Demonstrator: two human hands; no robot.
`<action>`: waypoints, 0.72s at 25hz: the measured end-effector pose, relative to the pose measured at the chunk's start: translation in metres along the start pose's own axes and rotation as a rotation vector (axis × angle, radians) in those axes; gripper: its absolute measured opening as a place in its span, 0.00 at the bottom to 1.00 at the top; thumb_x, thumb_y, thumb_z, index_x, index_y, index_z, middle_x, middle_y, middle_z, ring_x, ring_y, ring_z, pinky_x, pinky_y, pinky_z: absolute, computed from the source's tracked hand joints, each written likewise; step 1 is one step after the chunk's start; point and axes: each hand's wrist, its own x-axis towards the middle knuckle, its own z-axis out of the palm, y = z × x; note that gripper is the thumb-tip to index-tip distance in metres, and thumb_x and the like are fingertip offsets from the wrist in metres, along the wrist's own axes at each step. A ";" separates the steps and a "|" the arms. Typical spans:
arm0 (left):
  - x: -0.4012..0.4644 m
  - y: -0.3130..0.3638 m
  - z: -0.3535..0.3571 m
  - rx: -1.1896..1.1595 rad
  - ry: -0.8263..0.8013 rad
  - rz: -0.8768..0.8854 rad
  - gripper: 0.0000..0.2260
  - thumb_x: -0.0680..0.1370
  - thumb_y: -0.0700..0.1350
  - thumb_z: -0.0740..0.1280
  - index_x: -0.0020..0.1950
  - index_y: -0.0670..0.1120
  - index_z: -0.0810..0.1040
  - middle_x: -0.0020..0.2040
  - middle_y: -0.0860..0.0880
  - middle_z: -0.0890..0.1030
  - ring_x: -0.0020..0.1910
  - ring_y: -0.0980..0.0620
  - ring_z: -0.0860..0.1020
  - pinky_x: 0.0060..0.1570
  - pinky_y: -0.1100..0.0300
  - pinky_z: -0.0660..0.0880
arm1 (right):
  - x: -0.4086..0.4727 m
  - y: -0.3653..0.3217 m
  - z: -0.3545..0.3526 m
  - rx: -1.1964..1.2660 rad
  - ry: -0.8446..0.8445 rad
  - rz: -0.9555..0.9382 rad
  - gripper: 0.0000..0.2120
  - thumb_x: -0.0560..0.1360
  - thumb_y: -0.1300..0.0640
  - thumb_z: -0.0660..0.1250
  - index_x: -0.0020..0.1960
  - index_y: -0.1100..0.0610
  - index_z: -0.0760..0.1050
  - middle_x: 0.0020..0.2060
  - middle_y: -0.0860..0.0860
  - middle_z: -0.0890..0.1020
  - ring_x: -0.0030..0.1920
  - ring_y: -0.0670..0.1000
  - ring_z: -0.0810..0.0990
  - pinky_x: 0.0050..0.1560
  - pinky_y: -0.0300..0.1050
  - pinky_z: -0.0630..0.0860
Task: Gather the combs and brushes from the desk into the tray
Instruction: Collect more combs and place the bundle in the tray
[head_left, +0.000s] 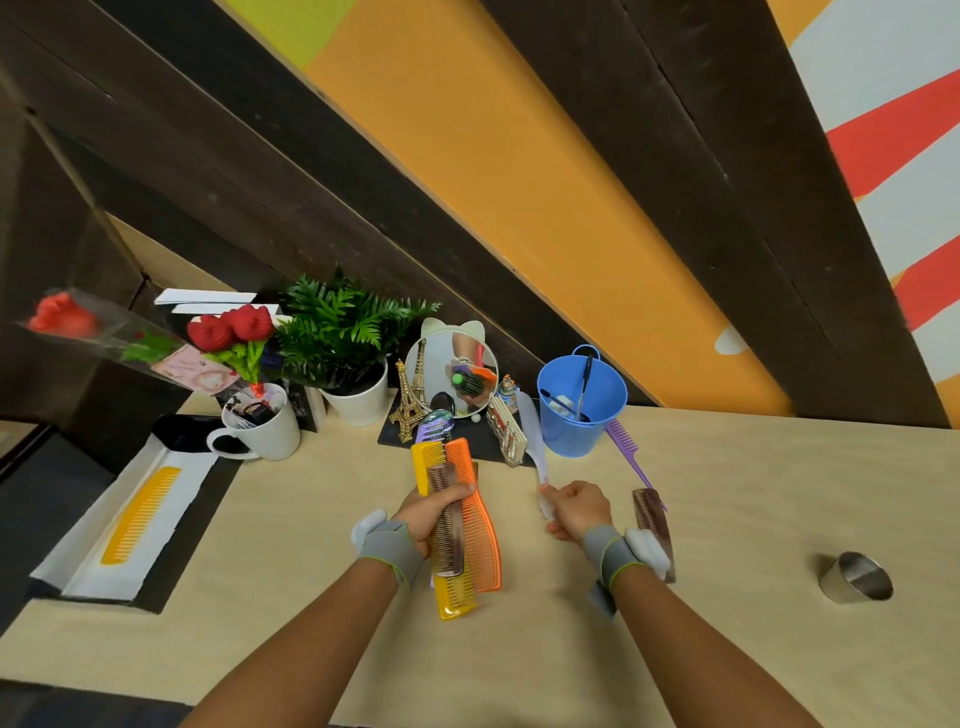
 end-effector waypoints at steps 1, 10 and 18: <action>-0.001 0.001 -0.003 -0.001 0.010 0.004 0.20 0.63 0.47 0.74 0.52 0.44 0.77 0.40 0.44 0.82 0.38 0.45 0.80 0.43 0.54 0.77 | 0.005 -0.002 0.002 -0.136 0.046 -0.044 0.14 0.70 0.48 0.69 0.35 0.57 0.69 0.38 0.55 0.79 0.42 0.58 0.82 0.44 0.47 0.76; -0.007 0.001 -0.010 -0.038 0.042 0.014 0.14 0.66 0.45 0.74 0.49 0.44 0.78 0.34 0.46 0.83 0.34 0.47 0.80 0.39 0.56 0.77 | 0.017 -0.018 0.018 -0.607 0.024 -0.144 0.21 0.71 0.54 0.66 0.60 0.63 0.69 0.59 0.61 0.76 0.59 0.61 0.76 0.56 0.49 0.74; -0.006 0.008 0.003 -0.031 0.054 0.025 0.20 0.66 0.45 0.75 0.55 0.42 0.77 0.40 0.44 0.81 0.36 0.46 0.80 0.39 0.56 0.77 | 0.006 -0.015 0.004 -0.789 0.090 -0.201 0.14 0.75 0.64 0.58 0.59 0.64 0.72 0.59 0.61 0.77 0.60 0.61 0.77 0.56 0.48 0.75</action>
